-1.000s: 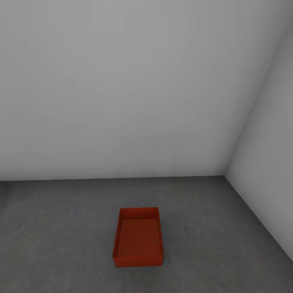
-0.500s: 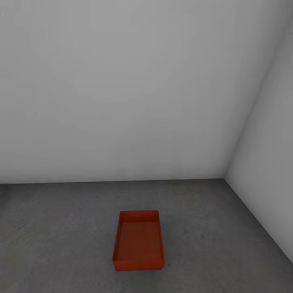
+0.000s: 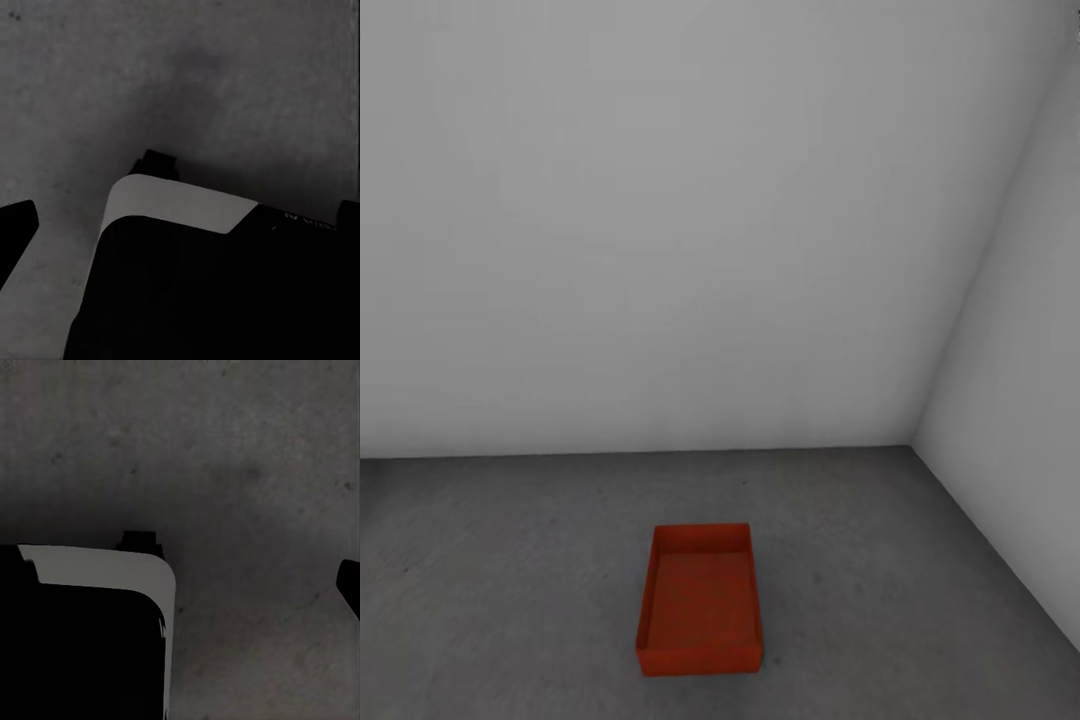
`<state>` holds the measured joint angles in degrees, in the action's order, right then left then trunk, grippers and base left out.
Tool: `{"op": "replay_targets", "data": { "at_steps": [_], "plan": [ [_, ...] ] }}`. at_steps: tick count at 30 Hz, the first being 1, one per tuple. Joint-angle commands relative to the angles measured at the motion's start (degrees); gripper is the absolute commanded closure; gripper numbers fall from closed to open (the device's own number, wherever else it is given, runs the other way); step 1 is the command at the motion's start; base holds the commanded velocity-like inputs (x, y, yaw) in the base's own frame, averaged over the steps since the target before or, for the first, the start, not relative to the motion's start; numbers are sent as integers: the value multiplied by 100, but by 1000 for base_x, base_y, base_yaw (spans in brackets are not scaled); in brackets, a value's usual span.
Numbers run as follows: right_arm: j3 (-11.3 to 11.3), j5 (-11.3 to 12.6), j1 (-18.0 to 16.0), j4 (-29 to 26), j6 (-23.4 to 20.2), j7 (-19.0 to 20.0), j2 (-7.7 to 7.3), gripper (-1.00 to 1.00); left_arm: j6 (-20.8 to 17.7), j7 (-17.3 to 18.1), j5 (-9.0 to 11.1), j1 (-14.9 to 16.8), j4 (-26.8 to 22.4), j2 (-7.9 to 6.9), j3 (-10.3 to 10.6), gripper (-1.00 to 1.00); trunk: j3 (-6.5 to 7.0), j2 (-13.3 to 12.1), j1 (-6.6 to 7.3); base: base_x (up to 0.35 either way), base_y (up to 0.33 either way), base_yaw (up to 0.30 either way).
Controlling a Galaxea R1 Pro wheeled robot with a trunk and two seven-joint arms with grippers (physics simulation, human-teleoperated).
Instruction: Move the two storage containers from the living room to the garage. In the garage, place one container on the floor and stack the other container on top of it (either order is fine).
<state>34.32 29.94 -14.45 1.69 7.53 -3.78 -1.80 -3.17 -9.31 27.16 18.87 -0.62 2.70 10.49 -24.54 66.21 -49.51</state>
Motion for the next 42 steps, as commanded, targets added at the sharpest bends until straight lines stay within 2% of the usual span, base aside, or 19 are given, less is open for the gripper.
{"op": "replay_targets", "data": {
  "at_steps": [1, 4, 8, 11, 15, 23, 42],
  "plan": [
    [48, 47, -6, 15, 26, 0, 4, -100, -27, -25, 49, 2, -1, 36, 51, -100, 4, 3, 0, 0, 0, 0],
    [48, 47, -6, 15, 22, 0, 4, -100, -107, -25, 79, -8, 45, 155, 51, -100, 31, 3, 0, 0, 0, 0],
    [48, 47, -6, 15, 22, 0, 5, -100, -10, -17, 48, -341, 52, 166, 55, -100, 66, 3, 0, 0, 0, 0],
    [48, 47, -6, 15, 22, 0, 5, -100, 318, -16, 51, -502, 56, 88, 57, -100, 91, 3, 0, 0, 0, 0],
    [48, 51, -6, 15, 21, 0, -1, -100, 638, -23, 67, -564, 60, -8, 54, -100, 114, 3, 0, 0, 0, 0],
    [48, 57, -6, 15, 13, 0, -11, -100, 800, -27, 83, -633, 62, -393, 55, -100, 123, 3, 0, 0, 0, 0],
    [107, -32, -6, 7, -7, 9, -41, -100, 824, -91, 100, -674, 48, -350, 28, -100, 123, 3, 0, 0, 0, 0]
  ]
}}
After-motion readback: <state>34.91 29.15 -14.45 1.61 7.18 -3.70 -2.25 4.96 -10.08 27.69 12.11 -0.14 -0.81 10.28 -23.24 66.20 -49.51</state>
